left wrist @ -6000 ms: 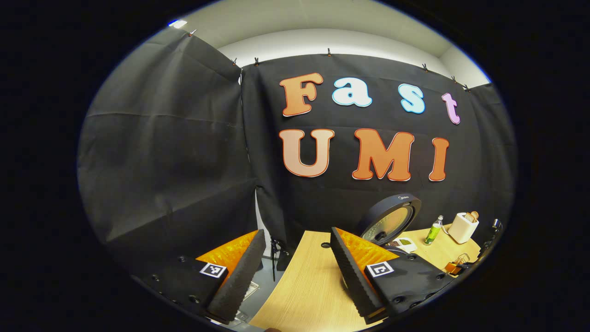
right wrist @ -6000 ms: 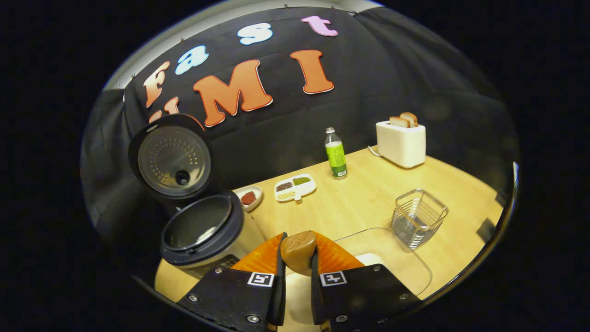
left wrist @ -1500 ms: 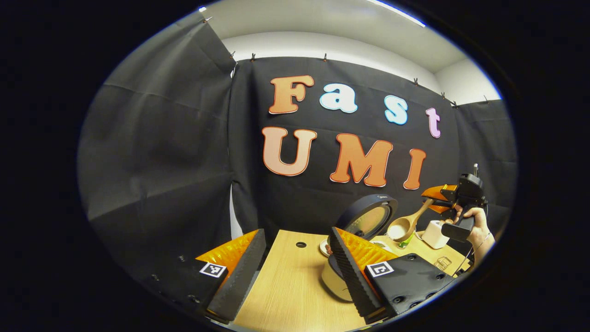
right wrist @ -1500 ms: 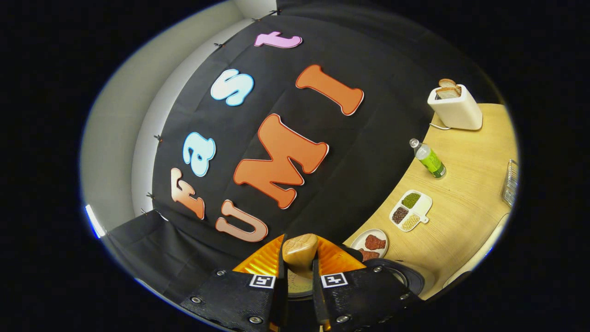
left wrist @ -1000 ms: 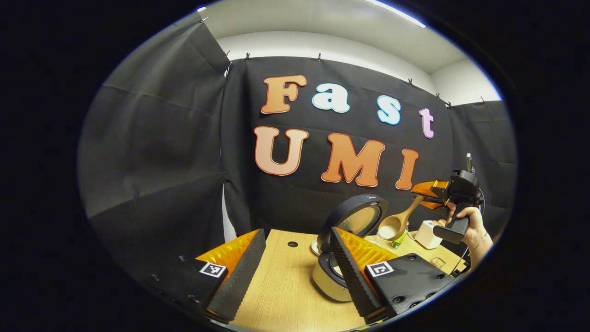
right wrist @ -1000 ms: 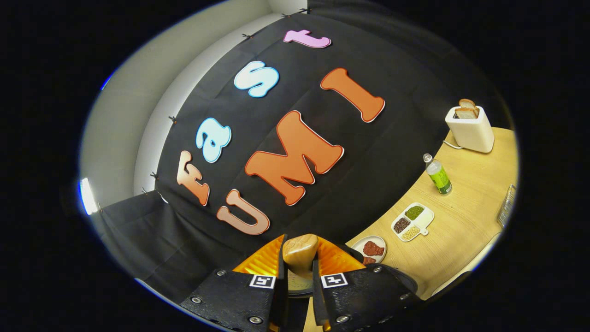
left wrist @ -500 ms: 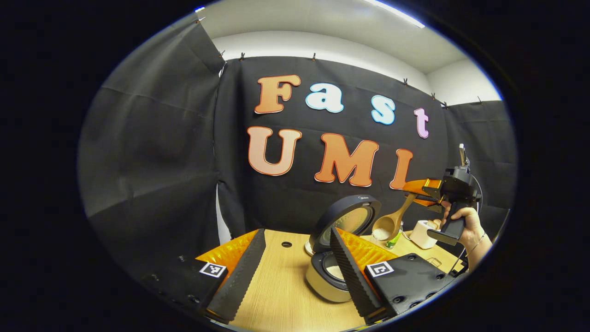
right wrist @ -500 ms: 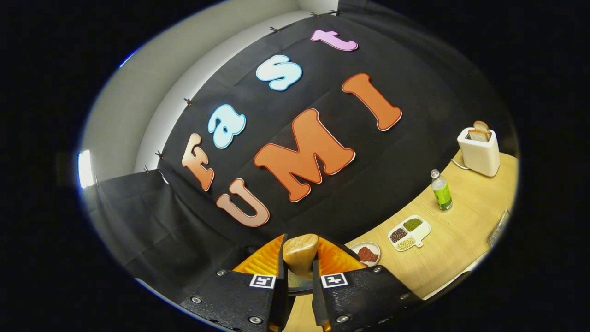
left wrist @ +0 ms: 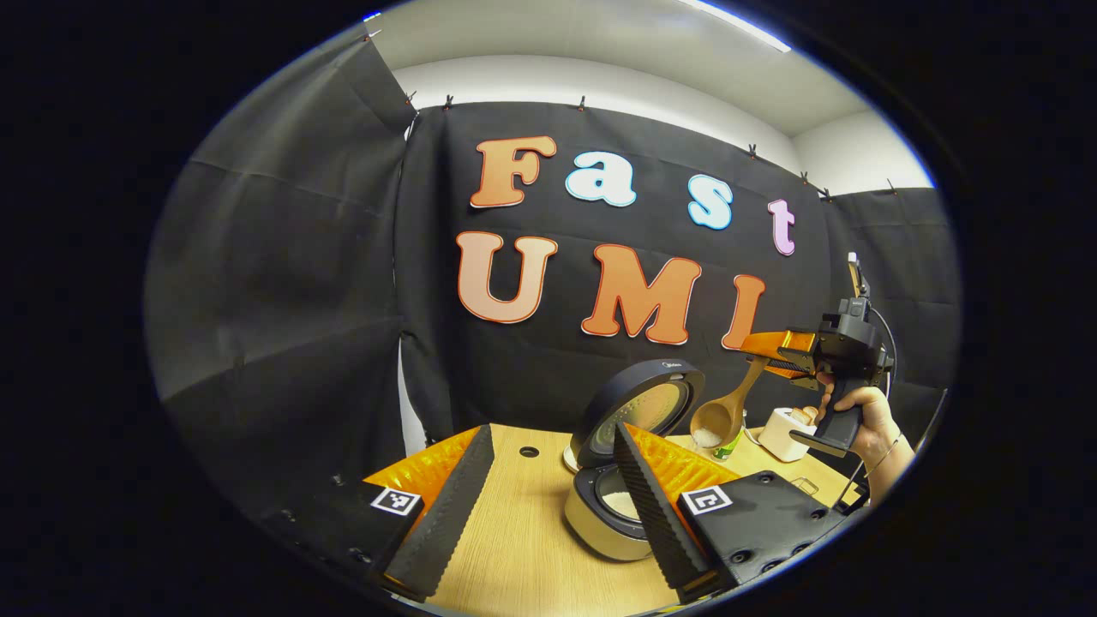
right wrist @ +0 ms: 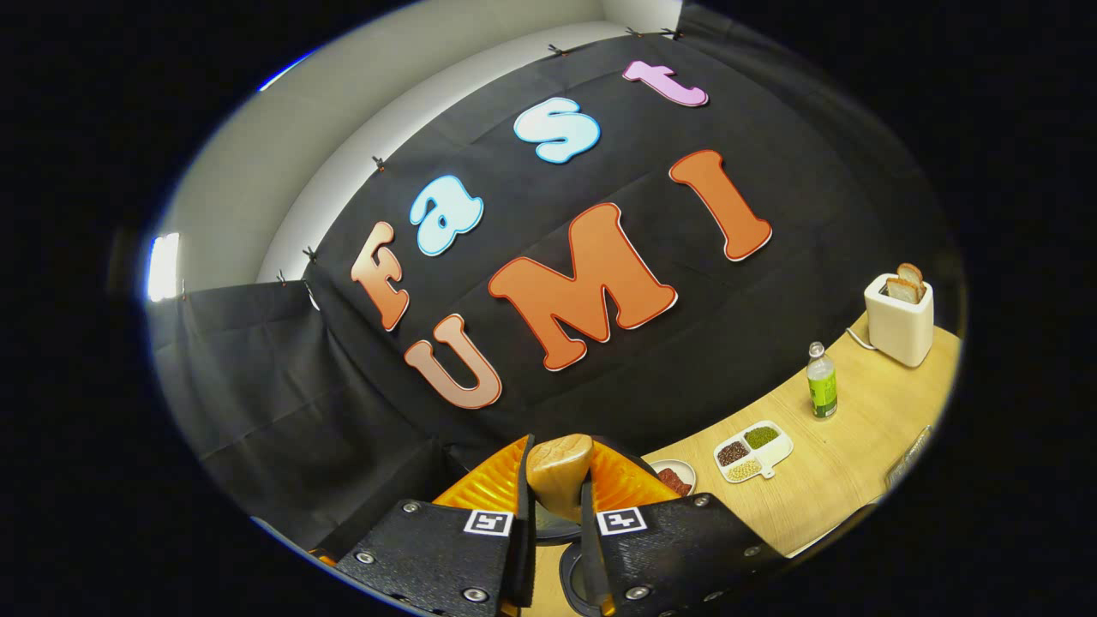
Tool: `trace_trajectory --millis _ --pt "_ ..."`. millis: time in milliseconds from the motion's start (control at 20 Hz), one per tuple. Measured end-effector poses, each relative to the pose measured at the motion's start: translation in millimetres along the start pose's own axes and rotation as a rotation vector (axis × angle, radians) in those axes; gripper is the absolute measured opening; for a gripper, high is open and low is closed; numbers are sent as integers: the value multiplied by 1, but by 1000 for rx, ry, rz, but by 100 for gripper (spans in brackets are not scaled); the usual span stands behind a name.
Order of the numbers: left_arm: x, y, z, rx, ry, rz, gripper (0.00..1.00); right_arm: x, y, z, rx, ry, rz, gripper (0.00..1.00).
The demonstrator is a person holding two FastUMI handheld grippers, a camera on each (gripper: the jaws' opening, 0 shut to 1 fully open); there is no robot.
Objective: Close the left gripper, press the button to open the rice cooker; take a wooden spoon from the chopstick holder with the right hand, scoop a spoonful of rice and pour it into the rice cooker, then put the wooden spoon back into the chopstick holder.
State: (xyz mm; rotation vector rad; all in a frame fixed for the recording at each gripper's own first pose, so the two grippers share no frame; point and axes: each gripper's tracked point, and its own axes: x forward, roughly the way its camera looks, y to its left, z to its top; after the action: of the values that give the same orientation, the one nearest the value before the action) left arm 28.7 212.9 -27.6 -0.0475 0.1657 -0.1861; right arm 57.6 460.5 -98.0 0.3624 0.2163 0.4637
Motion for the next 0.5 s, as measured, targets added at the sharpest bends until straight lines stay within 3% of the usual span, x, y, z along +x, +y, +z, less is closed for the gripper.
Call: trace_trajectory --millis 500 --pt "4 -4 -2 1 9 -11 93 4 10 -10 -100 11 20 22"
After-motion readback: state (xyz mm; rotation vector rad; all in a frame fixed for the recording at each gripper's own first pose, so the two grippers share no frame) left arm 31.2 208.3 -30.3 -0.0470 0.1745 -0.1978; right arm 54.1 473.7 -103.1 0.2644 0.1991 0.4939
